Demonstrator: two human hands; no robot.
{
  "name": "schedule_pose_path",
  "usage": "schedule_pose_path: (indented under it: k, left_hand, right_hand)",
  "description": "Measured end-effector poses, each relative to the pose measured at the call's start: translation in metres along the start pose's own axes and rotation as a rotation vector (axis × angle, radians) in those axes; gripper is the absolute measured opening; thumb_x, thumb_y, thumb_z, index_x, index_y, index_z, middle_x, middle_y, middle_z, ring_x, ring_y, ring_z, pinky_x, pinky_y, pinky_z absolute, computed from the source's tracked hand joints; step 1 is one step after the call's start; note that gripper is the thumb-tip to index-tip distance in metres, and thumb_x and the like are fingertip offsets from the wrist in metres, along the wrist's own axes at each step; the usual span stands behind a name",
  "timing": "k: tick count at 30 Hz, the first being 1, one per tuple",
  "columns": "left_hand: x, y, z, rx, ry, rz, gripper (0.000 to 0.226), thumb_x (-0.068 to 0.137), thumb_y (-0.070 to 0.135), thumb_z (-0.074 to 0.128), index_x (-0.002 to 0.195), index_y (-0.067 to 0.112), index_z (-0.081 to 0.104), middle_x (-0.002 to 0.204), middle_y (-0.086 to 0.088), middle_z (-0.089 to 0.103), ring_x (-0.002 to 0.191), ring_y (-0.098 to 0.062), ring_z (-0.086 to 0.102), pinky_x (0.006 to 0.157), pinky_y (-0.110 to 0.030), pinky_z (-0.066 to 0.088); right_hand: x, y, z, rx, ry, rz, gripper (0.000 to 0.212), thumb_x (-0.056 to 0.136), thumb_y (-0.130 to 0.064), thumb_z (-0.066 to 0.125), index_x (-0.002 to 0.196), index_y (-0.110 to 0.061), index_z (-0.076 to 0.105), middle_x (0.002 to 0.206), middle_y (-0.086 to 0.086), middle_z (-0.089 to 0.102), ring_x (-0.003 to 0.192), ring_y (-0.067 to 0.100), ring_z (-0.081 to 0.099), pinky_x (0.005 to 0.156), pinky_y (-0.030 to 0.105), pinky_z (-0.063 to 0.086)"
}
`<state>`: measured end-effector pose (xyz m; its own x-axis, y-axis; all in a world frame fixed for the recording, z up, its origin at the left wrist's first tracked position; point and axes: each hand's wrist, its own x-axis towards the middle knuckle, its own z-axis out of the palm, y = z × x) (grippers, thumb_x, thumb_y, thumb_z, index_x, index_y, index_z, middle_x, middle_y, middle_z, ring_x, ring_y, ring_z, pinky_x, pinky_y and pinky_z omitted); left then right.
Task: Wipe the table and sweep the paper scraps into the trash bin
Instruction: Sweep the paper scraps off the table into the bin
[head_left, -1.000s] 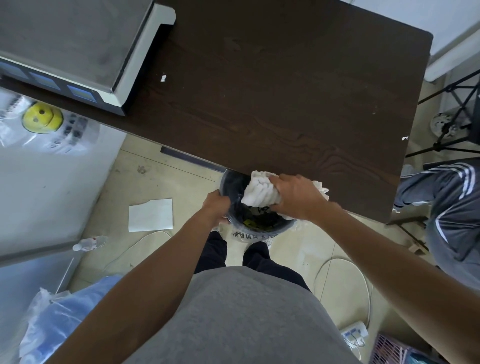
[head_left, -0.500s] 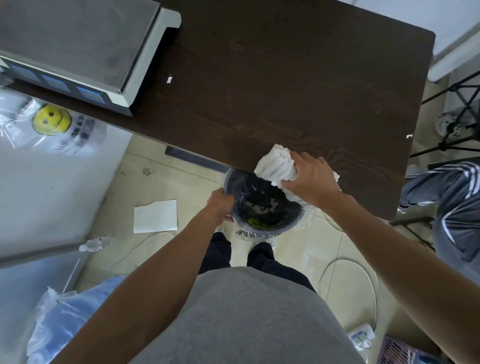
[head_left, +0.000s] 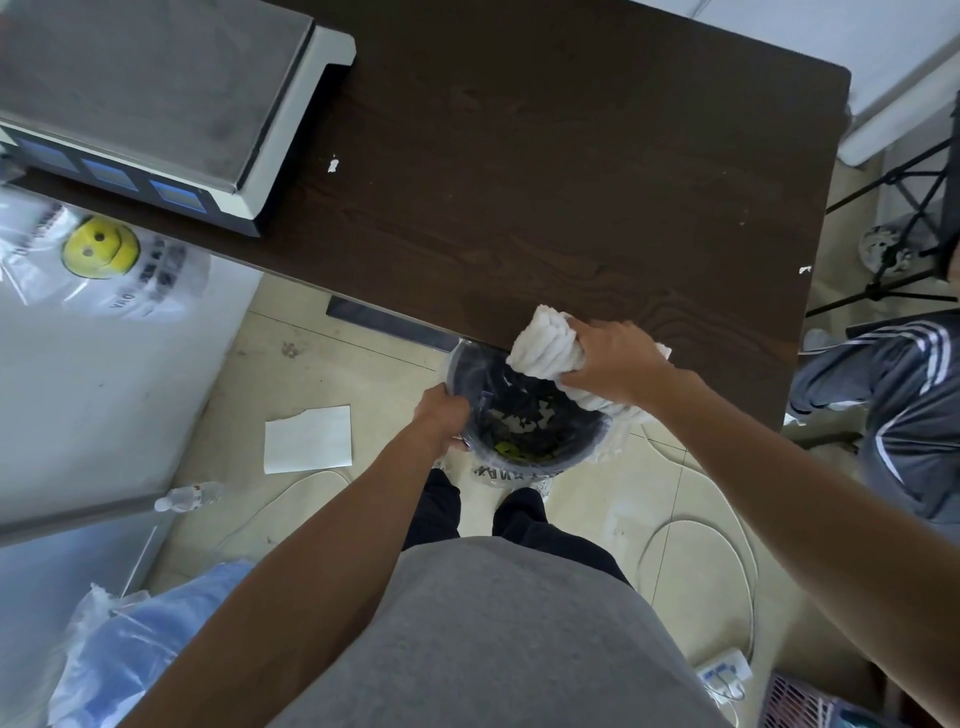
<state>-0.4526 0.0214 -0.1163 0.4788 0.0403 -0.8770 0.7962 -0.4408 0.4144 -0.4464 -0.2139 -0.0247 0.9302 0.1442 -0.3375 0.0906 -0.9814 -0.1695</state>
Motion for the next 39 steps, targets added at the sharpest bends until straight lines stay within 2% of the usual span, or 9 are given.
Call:
schedule_pose_path:
  k: [3, 7, 12, 17, 20, 23, 30, 35, 39]
  left_hand:
    - [0.000, 0.000, 0.002, -0.010, -0.008, -0.001, 0.036, 0.093, 0.002, 0.047, 0.127, 0.006, 0.059, 0.117, -0.019, 0.068, 0.098, -0.039, 0.068, 0.042, -0.030, 0.055]
    - [0.001, -0.001, 0.002, -0.023, -0.019, -0.002, 0.039, 0.091, 0.001, 0.046, 0.127, 0.005, 0.059, 0.117, -0.019, 0.069, 0.096, -0.040, 0.070, 0.051, -0.037, 0.061]
    - [-0.005, 0.000, 0.005, 0.000, -0.009, 0.017, 0.038, 0.092, 0.001, 0.047, 0.128, 0.006, 0.059, 0.119, -0.017, 0.068, 0.099, -0.037, 0.067, 0.041, -0.027, 0.054]
    - [-0.009, -0.001, 0.005, -0.010, -0.006, 0.014, 0.038, 0.091, 0.001, 0.048, 0.127, 0.005, 0.060, 0.119, -0.018, 0.068, 0.095, -0.036, 0.068, 0.041, -0.027, 0.054]
    - [-0.010, -0.002, 0.005, -0.014, -0.004, 0.021, 0.036, 0.092, 0.002, 0.049, 0.126, 0.005, 0.061, 0.115, -0.017, 0.069, 0.090, -0.035, 0.070, 0.044, -0.028, 0.056]
    - [-0.011, -0.002, 0.003, -0.016, 0.000, 0.030, 0.034, 0.092, 0.002, 0.050, 0.123, 0.005, 0.062, 0.110, -0.017, 0.070, 0.090, -0.034, 0.070, 0.051, -0.033, 0.057]
    - [-0.011, -0.005, 0.002, -0.037, 0.008, 0.020, 0.034, 0.095, 0.000, 0.051, 0.127, 0.009, 0.060, 0.116, -0.015, 0.069, 0.099, -0.036, 0.069, 0.059, -0.039, 0.062]
    - [-0.014, -0.008, 0.005, -0.102, -0.018, 0.025, 0.030, 0.094, 0.000, 0.050, 0.121, 0.009, 0.061, 0.110, -0.014, 0.071, 0.095, -0.036, 0.071, 0.062, -0.042, 0.064]
    - [-0.020, -0.005, 0.007, -0.108, -0.032, 0.018, 0.032, 0.092, -0.003, 0.047, 0.118, 0.011, 0.061, 0.111, -0.015, 0.071, 0.094, -0.036, 0.071, 0.052, -0.034, 0.060]
  right_hand:
    - [-0.003, 0.003, -0.005, 0.085, -0.018, 0.001, 0.068, 0.082, -0.048, 0.068, 0.139, -0.016, 0.049, 0.099, 0.007, 0.069, 0.092, 0.030, 0.065, 0.082, 0.037, 0.046]
    - [-0.004, 0.000, -0.017, 0.172, 0.073, 0.023, 0.047, 0.081, -0.041, 0.070, 0.117, -0.013, 0.059, 0.079, -0.003, 0.059, 0.077, 0.024, 0.058, 0.074, 0.031, 0.038]
    - [-0.007, 0.008, -0.005, 0.128, -0.001, 0.040, 0.061, 0.082, -0.046, 0.068, 0.133, -0.016, 0.054, 0.094, 0.004, 0.069, 0.090, 0.029, 0.065, 0.078, 0.034, 0.046]
    - [-0.001, 0.013, -0.013, 0.155, -0.030, 0.096, 0.043, 0.081, -0.046, 0.068, 0.107, -0.014, 0.058, 0.081, -0.002, 0.058, 0.084, 0.027, 0.063, 0.071, 0.032, 0.042]
    - [0.008, 0.020, -0.026, 0.163, -0.011, 0.150, 0.057, 0.081, -0.050, 0.067, 0.123, -0.015, 0.054, 0.102, 0.005, 0.065, 0.097, 0.030, 0.063, 0.080, 0.037, 0.048]
    - [0.023, 0.037, -0.042, 0.114, 0.100, 0.221, 0.072, 0.083, -0.050, 0.066, 0.142, -0.014, 0.042, 0.127, 0.012, 0.059, 0.114, 0.034, 0.058, 0.095, 0.042, 0.044]
    - [0.032, 0.062, -0.034, 0.159, 0.092, 0.493, 0.066, 0.086, -0.045, 0.059, 0.141, -0.014, 0.041, 0.125, 0.016, 0.058, 0.114, 0.038, 0.057, 0.095, 0.045, 0.043]
    - [0.017, 0.015, -0.016, 0.162, 0.034, 0.364, 0.067, 0.088, -0.045, 0.060, 0.145, -0.016, 0.038, 0.128, 0.012, 0.058, 0.114, 0.034, 0.059, 0.090, 0.039, 0.046]
    - [-0.003, -0.014, 0.000, 0.222, -0.002, 0.192, 0.058, 0.084, -0.047, 0.065, 0.130, -0.014, 0.051, 0.112, 0.010, 0.067, 0.103, 0.034, 0.064, 0.084, 0.038, 0.046]
